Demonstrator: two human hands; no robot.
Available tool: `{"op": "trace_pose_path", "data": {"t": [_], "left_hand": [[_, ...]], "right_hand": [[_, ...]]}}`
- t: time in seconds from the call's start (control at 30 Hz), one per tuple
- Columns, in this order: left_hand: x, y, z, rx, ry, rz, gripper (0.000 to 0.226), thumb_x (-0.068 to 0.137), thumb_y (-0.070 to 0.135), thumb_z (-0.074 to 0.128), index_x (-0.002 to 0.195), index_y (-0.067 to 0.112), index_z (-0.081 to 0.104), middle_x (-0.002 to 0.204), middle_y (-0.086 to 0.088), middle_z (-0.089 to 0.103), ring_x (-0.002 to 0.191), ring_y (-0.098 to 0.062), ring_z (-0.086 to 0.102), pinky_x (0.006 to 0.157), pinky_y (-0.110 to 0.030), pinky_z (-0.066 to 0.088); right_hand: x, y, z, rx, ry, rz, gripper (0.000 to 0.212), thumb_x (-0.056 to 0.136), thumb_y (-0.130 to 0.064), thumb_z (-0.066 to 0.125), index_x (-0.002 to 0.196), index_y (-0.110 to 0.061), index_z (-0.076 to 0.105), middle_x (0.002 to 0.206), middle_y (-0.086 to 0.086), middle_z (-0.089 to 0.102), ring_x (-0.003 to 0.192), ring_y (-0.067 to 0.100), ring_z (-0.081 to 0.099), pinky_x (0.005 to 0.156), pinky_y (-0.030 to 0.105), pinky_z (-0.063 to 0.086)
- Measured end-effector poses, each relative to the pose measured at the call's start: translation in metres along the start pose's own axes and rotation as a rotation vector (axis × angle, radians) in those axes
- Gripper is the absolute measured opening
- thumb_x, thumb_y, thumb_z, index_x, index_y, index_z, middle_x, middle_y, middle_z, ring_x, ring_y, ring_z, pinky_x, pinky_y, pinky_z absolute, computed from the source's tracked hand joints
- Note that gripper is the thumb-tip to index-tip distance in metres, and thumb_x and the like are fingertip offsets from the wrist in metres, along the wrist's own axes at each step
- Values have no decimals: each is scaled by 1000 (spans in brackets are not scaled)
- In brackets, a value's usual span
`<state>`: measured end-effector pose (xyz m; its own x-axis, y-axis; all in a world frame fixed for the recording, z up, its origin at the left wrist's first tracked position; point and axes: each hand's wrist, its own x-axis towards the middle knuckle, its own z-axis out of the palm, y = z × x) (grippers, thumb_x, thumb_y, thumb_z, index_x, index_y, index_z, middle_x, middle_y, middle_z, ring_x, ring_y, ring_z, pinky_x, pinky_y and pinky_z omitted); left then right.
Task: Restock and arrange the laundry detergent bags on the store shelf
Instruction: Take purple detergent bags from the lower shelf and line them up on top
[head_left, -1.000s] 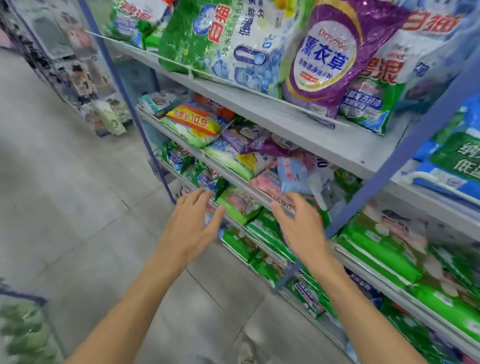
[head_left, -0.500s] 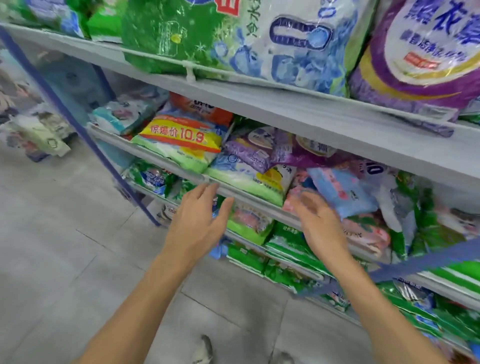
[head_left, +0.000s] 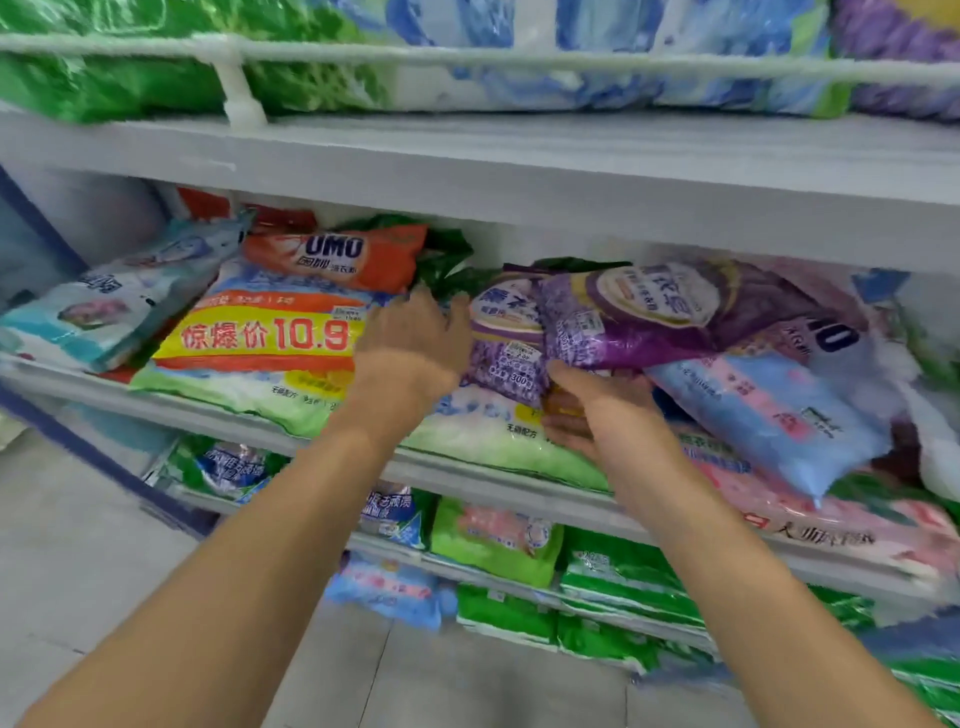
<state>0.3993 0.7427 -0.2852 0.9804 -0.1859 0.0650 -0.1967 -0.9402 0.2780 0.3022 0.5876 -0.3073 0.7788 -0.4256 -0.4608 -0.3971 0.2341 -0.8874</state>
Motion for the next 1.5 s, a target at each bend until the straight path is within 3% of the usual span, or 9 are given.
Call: {"op": "trace_pose_path", "data": {"t": [0.2, 0.4, 0.53, 0.67, 0.97, 1.07, 1.2, 1.27, 1.5], "left_hand": [[3, 24, 5, 30, -194, -150, 56, 102, 61, 33, 106, 13, 62, 121, -16, 66, 114, -36, 61, 91, -39, 43], [-36, 14, -43, -939, -491, -488, 31, 82, 31, 78, 105, 18, 62, 96, -2, 53, 79, -19, 49, 62, -27, 40], [-76, 1, -53, -1173, -725, -566, 19, 87, 22, 74, 105, 16, 69, 90, -4, 69, 65, -18, 64, 53, -27, 55], [-130, -8, -46, -1352, -767, -578, 30, 78, 8, 76, 108, 5, 74, 93, -11, 79, 71, -19, 76, 66, -31, 64], [-218, -18, -80, -1473, -695, -272, 69, 64, -6, 76, 130, 9, 63, 121, -12, 74, 111, -27, 71, 89, -33, 60], [-234, -8, -94, -1486, -719, -153, 81, 63, -13, 75, 138, 10, 56, 127, -13, 71, 117, -29, 68, 89, -35, 59], [-253, 28, -114, -1437, -823, 56, 92, 63, -27, 75, 144, 10, 47, 135, -15, 66, 125, -33, 63, 100, -43, 55], [-264, 52, -122, -1411, -848, 97, 88, 65, -30, 71, 139, 11, 50, 130, -13, 69, 120, -30, 67, 94, -38, 57], [-297, 172, -130, -1449, -817, -83, 52, 81, 30, 69, 131, 23, 57, 107, -3, 79, 93, -21, 77, 73, -35, 64]], "right_hand": [[-2, -3, 20, 2, 117, -104, 41, 80, -32, 87, 65, -8, 57, 60, 6, 65, 62, 31, 70, 80, 56, 62], [-33, -8, -15, 369, -108, 196, 28, 76, -1, 79, 96, -12, 63, 100, 8, 66, 82, 26, 60, 59, 30, 55], [-68, 9, -35, 486, -298, 261, 32, 67, 6, 70, 97, -6, 68, 117, 9, 70, 107, 30, 69, 84, 50, 61], [-102, 19, -37, 516, -392, 273, 43, 83, 21, 49, 114, -3, 67, 110, 16, 73, 94, 28, 74, 86, 44, 62], [-180, 17, -79, 210, -581, 101, 89, 62, 16, 70, 143, -15, 53, 136, 21, 65, 120, 36, 65, 106, 51, 49], [-210, 7, -91, 208, -536, 65, 87, 57, 8, 78, 139, -9, 56, 131, 21, 68, 116, 36, 67, 104, 53, 50], [-247, -7, -110, 260, -359, 69, 57, 76, -10, 84, 128, -11, 61, 106, 10, 79, 88, 24, 78, 72, 35, 64], [-263, -11, -128, 248, -261, 36, 54, 74, -22, 76, 126, -15, 62, 107, 8, 79, 91, 24, 78, 76, 36, 64], [-321, -18, -225, 363, 22, -86, 58, 75, -20, 75, 130, -12, 60, 113, 10, 77, 103, 30, 75, 89, 49, 61]]}}
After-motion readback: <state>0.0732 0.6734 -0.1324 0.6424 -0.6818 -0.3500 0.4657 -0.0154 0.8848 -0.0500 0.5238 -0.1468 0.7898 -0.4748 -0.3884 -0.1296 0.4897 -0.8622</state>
